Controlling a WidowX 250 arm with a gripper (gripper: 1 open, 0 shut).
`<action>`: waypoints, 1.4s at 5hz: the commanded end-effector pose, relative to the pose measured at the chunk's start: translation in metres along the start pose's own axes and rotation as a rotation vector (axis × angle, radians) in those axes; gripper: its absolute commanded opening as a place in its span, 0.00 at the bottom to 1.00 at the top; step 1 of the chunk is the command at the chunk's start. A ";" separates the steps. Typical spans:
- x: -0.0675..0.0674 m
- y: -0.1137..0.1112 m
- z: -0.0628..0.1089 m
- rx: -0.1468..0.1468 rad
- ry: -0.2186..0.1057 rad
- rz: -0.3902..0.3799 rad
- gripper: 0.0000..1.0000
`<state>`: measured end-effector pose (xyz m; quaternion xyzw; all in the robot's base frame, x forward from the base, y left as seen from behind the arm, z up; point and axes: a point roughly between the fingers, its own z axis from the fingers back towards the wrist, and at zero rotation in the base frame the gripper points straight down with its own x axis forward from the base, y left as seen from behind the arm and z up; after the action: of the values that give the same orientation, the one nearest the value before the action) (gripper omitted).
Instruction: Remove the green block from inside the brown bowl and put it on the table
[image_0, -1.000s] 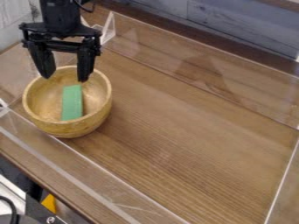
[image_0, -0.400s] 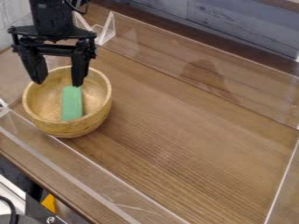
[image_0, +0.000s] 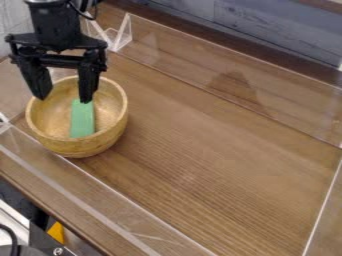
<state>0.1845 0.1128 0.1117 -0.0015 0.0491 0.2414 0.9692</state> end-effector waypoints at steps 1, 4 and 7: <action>0.009 0.005 -0.005 0.004 -0.022 -0.020 1.00; 0.041 0.018 -0.011 -0.013 -0.005 0.004 1.00; 0.043 0.004 -0.017 -0.010 0.005 0.047 1.00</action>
<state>0.2157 0.1348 0.0799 -0.0130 0.0688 0.2677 0.9610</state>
